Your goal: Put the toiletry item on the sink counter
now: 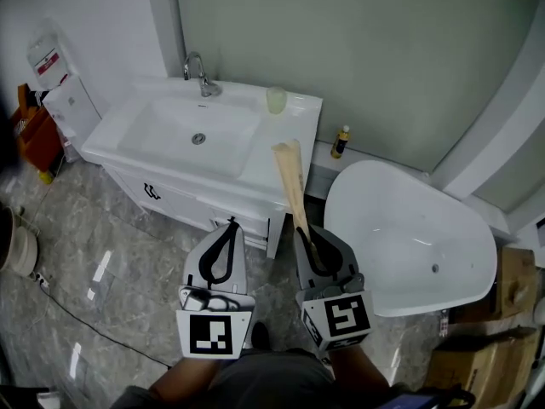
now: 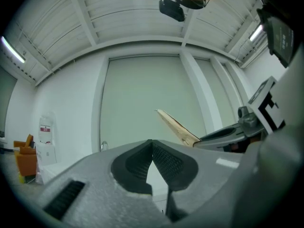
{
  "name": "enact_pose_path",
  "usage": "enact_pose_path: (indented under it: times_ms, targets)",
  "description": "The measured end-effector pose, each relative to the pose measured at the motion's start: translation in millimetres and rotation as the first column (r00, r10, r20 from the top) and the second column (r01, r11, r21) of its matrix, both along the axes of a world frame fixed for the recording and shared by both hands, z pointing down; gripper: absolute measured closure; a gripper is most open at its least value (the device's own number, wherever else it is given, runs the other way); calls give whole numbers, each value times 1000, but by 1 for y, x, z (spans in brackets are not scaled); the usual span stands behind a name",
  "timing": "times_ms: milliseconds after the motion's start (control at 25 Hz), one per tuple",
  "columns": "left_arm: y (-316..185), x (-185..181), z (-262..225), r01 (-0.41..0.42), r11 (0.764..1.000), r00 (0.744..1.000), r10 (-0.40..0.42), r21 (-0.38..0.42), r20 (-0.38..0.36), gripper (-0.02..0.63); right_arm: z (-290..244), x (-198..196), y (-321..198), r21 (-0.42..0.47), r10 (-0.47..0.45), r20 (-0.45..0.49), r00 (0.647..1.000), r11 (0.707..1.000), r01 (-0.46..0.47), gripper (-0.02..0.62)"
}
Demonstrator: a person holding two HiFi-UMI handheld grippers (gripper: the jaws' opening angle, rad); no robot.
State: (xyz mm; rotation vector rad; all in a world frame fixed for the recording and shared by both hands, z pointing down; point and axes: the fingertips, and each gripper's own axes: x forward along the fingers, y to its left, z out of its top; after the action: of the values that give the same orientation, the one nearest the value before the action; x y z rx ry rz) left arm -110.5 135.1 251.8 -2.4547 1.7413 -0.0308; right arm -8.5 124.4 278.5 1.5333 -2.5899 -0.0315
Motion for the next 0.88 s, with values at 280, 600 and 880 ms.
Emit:
enact_pose_path:
  times_ms: [280,600,880]
  targets:
    - [-33,-12,-9,-21,999,1000,21,32,5,595,-13,-15,-29,33,8,-19,1000,999,-7,552]
    - [-73,-2,16,-21,999,1000,22,-37,14,595,12,-5,-66,-26,6,-15,1000,1000,-7,552]
    - [-129,13,31,-5,998,999,7,-69,31,595,31,7,-118,-84,-22,20,1000,996,23,552]
